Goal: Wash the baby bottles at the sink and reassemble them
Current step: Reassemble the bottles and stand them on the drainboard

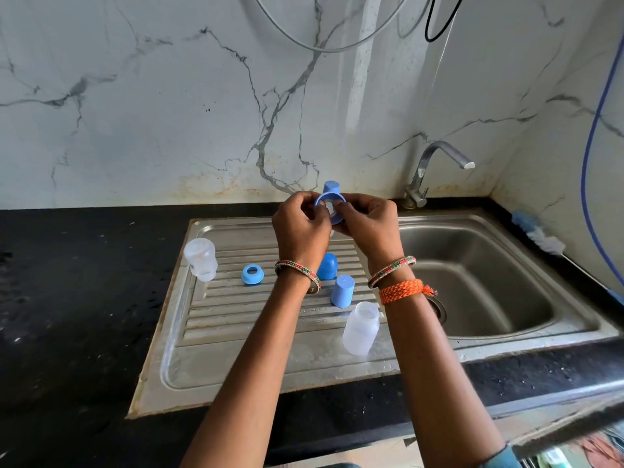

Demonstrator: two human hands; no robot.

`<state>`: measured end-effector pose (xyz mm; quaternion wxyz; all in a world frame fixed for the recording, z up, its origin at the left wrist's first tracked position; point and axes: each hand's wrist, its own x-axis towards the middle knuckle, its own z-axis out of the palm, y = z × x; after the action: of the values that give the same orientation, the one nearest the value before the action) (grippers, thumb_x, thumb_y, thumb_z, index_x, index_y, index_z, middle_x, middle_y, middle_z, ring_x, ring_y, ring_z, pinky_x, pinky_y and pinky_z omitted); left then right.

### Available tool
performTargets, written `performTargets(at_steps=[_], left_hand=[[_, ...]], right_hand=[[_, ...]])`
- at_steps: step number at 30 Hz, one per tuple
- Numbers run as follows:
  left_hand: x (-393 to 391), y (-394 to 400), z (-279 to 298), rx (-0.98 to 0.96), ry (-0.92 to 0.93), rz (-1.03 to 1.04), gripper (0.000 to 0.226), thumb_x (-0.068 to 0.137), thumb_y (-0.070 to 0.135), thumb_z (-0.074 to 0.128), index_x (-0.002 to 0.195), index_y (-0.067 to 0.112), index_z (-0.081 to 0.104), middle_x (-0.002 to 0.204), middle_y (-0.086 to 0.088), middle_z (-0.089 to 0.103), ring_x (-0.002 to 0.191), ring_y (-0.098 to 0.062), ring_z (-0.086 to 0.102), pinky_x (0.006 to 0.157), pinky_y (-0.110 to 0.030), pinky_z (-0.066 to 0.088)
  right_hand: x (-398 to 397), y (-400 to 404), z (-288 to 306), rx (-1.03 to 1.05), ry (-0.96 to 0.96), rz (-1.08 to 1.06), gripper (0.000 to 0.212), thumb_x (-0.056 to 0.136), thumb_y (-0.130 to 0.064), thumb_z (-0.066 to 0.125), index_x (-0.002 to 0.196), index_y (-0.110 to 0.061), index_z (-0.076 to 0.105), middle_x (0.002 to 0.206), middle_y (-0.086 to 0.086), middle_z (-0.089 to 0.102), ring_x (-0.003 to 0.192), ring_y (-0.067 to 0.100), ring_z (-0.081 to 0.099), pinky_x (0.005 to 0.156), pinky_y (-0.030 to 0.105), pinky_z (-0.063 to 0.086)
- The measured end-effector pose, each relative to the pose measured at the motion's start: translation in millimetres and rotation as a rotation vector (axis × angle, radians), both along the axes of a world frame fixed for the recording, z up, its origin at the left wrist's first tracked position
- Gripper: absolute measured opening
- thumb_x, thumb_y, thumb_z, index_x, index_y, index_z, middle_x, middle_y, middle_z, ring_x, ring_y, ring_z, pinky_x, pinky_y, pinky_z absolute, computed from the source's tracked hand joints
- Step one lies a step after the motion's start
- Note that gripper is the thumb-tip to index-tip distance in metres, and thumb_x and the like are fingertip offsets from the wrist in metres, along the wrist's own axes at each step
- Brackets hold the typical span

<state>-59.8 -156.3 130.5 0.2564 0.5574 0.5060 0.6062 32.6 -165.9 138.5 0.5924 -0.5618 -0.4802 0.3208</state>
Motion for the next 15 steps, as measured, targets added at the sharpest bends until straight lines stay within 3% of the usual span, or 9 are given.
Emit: performTargets(at_steps=[2, 4, 7, 11, 13, 15], left_hand=[[-1.0, -1.0, -0.1, -0.012, 0.006, -0.027, 0.012, 0.087, 0.005, 0.06, 0.097, 0.003, 0.068, 0.086, -0.005, 0.067, 0.073, -0.007, 0.059, 0.062, -0.004, 0.046], [-0.1, -3.1, 1.1, -0.017, -0.026, -0.044, 0.005, 0.088, 0.007, 0.059, 0.091, 0.005, 0.063, 0.084, -0.006, 0.065, 0.076, -0.015, 0.062, 0.067, -0.02, 0.053], [2.2, -3.2, 4.3, -0.084, -0.051, -0.072, 0.007, 0.09, 0.009, 0.056, 0.085, 0.01, 0.051, 0.076, -0.001, 0.057, 0.076, -0.022, 0.06, 0.069, -0.034, 0.053], [1.4, -1.5, -0.3, -0.159, -0.073, -0.042, 0.007, 0.09, 0.006, 0.052, 0.086, 0.01, 0.049, 0.076, 0.0, 0.054, 0.074, -0.02, 0.053, 0.065, -0.029, 0.044], [-1.5, -3.9, -1.6, -0.105, -0.056, 0.004, 0.006, 0.087, 0.004, 0.057, 0.088, 0.01, 0.053, 0.079, 0.001, 0.055, 0.07, -0.015, 0.052, 0.059, -0.018, 0.041], [-5.1, -5.3, -0.3, -0.056, -0.069, 0.037, 0.007, 0.085, 0.003, 0.06, 0.09, 0.006, 0.06, 0.08, 0.002, 0.058, 0.069, -0.009, 0.053, 0.054, -0.006, 0.04]], right_hand=[[-0.1, -0.9, -0.4, 0.018, -0.04, -0.02, 0.012, 0.085, -0.003, 0.064, 0.087, -0.011, 0.072, 0.078, 0.014, 0.07, 0.073, 0.023, 0.068, 0.075, 0.041, 0.059], [-1.6, -1.2, 0.6, 0.035, -0.069, -0.065, 0.01, 0.084, -0.004, 0.065, 0.084, -0.012, 0.071, 0.078, 0.018, 0.07, 0.075, 0.03, 0.067, 0.077, 0.049, 0.057], [-8.7, -0.3, 1.4, 0.083, -0.131, -0.136, 0.007, 0.082, -0.004, 0.065, 0.082, -0.007, 0.072, 0.072, 0.014, 0.069, 0.069, 0.03, 0.067, 0.068, 0.041, 0.057], [-21.7, -2.9, -1.7, 0.093, -0.258, -0.213, 0.006, 0.08, -0.007, 0.067, 0.082, -0.007, 0.073, 0.069, 0.005, 0.068, 0.062, 0.012, 0.059, 0.061, 0.02, 0.044], [-20.9, -3.2, -2.6, 0.067, -0.29, -0.162, 0.011, 0.081, -0.006, 0.067, 0.089, -0.007, 0.074, 0.079, 0.007, 0.071, 0.07, 0.011, 0.063, 0.067, 0.022, 0.049], [-17.9, -2.0, -1.7, 0.03, -0.273, -0.065, 0.017, 0.081, -0.002, 0.066, 0.096, -0.005, 0.074, 0.087, 0.009, 0.072, 0.083, 0.018, 0.068, 0.079, 0.034, 0.056]])
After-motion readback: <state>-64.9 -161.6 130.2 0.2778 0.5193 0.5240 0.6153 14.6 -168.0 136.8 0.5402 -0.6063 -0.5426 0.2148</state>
